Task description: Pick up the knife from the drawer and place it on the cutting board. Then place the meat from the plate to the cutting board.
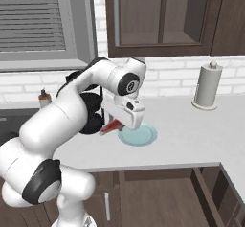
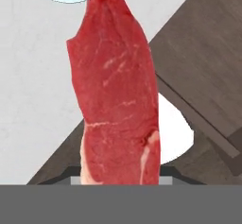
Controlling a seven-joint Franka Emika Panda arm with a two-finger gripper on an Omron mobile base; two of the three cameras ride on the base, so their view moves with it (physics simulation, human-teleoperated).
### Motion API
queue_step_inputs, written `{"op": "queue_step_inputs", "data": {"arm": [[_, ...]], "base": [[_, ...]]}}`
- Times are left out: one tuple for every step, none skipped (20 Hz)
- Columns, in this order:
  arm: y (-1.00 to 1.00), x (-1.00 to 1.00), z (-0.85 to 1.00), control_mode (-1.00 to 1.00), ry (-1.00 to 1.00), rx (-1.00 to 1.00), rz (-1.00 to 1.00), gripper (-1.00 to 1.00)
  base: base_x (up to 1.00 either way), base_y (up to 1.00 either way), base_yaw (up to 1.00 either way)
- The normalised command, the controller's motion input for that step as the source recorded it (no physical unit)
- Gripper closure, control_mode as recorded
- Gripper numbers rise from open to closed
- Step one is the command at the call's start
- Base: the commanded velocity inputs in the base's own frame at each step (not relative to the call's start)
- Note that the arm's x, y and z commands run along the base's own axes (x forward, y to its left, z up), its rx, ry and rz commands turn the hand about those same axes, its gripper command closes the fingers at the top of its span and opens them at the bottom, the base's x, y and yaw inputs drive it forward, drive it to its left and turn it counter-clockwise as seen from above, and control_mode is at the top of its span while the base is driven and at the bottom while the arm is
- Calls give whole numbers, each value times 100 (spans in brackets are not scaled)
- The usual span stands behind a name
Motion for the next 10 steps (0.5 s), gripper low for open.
{"op": "queue_step_inputs", "data": {"arm": [[56, -15, 67, -100, 0, 0, 2, 100], [64, 0, 57, -100, 0, -1, 2, 100], [56, 0, 59, -100, -1, -2, 3, 100], [58, 0, 58, -100, -1, -2, 4, 100], [54, -3, 59, -100, 0, -1, 5, 100], [60, -10, 57, -100, -1, -2, 5, 100], [58, -15, 55, -100, -1, -1, 7, 100], [57, -30, 54, -100, -5, -3, 7, 100], [48, -35, 55, -100, -5, -3, 7, 100], [48, -32, 50, -100, -6, -3, 7, 100]], "base": [[0, 0, 0], [0, 0, 0], [0, 0, 0], [0, 0, 0], [0, 0, 0], [0, 0, 0], [0, 0, 0], [0, 0, 0], [0, 0, 0], [0, 0, 0]]}}
